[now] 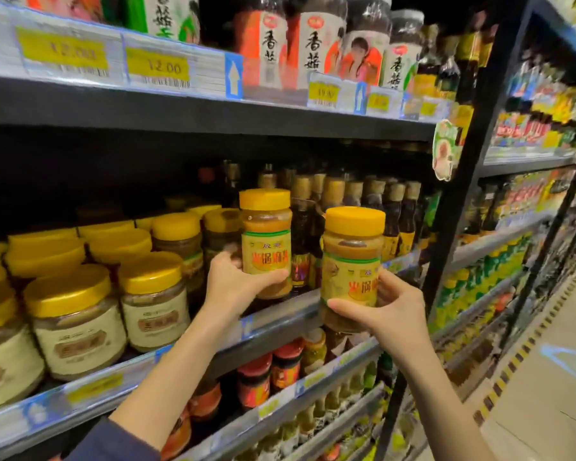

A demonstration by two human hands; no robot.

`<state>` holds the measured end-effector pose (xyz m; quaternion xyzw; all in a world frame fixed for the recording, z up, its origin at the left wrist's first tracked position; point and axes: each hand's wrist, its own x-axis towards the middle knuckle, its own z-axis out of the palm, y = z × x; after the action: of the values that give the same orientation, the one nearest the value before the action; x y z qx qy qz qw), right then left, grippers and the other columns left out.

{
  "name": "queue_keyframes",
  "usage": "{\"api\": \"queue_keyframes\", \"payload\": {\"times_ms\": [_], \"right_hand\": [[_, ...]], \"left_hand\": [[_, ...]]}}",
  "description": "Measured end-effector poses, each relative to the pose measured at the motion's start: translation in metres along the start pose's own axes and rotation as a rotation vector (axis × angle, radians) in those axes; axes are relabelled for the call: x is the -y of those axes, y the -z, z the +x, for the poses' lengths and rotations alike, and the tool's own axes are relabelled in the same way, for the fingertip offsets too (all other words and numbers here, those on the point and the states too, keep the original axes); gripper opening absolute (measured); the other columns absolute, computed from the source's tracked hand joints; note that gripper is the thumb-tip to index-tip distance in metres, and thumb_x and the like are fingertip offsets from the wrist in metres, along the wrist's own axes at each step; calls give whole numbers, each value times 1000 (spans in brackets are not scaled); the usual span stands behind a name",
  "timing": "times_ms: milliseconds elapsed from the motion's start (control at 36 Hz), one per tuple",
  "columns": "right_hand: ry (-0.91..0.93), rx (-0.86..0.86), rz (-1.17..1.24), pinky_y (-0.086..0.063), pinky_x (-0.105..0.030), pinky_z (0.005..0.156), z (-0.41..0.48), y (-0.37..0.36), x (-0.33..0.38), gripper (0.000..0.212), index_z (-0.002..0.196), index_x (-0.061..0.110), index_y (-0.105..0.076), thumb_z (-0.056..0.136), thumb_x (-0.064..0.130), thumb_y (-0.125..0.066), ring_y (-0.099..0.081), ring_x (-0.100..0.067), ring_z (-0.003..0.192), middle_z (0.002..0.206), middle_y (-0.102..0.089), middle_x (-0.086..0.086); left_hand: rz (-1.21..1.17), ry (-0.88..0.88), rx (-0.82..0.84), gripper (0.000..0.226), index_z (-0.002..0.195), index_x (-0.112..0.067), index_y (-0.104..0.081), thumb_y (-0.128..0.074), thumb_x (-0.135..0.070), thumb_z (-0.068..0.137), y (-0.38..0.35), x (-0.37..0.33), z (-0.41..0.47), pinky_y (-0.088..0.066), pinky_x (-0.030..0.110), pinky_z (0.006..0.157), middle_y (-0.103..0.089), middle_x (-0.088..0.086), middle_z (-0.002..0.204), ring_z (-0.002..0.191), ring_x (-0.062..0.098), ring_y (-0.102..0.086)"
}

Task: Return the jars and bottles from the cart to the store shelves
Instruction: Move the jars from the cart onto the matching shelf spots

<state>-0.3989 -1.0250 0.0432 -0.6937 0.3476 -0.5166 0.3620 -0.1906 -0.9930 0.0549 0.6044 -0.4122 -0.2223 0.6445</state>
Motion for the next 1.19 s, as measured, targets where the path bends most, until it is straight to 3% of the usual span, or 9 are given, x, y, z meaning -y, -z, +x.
{"api": "queue_keyframes", "payload": {"times_ms": [167, 278, 528, 778, 972, 1111, 1194], "right_hand": [[2, 114, 66, -57, -25, 78, 32, -3, -24, 55, 100, 25, -68, 49, 31, -87, -68, 0, 88, 92, -73, 13], [-4, 191, 113, -56, -22, 76, 45, -8, -39, 52, 97, 31, -66, 50, 22, -89, -68, 1, 88, 91, -73, 20], [32, 311, 203, -48, -6, 65, 56, -11, -47, 52, 89, 34, -63, 50, 10, -89, -65, 9, 82, 81, -69, 31], [-23, 334, 272, -55, -17, 76, 55, -8, -53, 63, 105, 20, -66, 46, 21, -89, -67, -1, 91, 97, -73, 9], [-18, 327, 272, -55, -19, 77, 53, -9, -54, 56, 100, 23, -66, 48, 18, -89, -68, -1, 90, 95, -73, 10], [-28, 306, 299, -55, -19, 77, 48, -10, -52, 61, 98, 24, -66, 42, 33, -86, -67, -1, 90, 95, -73, 10], [-33, 306, 292, -54, -14, 74, 45, -11, -52, 57, 100, 23, -66, 49, 20, -89, -67, 2, 89, 95, -72, 11]], "left_hand": [[187, 62, -125, 78, 119, -11, -52, -91, -21, 52, -4, 13, 23, -51, 42, 92, -65, 4, 110, 102, 20, -62], [310, 77, -153, 89, 124, -15, -45, -91, -27, 49, -3, 21, 29, -50, 45, 94, -62, 4, 118, 108, 22, -60], [470, 114, -117, 84, 113, -14, -50, -92, -31, 43, -4, 29, 33, -52, 43, 90, -66, 5, 106, 96, 21, -64], [437, 177, -49, 93, 119, -13, -48, -92, -33, 39, -5, 31, 32, -53, 42, 91, -66, 5, 108, 99, 19, -64], [456, 175, 11, 78, 117, -10, -51, -90, -23, 50, -7, 31, 30, -54, 36, 89, -67, 4, 106, 98, 17, -64], [483, 168, 85, 52, 107, -12, -62, -86, -17, 61, -8, 29, 28, -52, 31, 90, -68, 2, 103, 98, 15, -65], [498, 158, 88, 55, 111, -11, -61, -85, -18, 62, -8, 29, 28, -50, 29, 89, -67, 3, 106, 100, 15, -63]]}}
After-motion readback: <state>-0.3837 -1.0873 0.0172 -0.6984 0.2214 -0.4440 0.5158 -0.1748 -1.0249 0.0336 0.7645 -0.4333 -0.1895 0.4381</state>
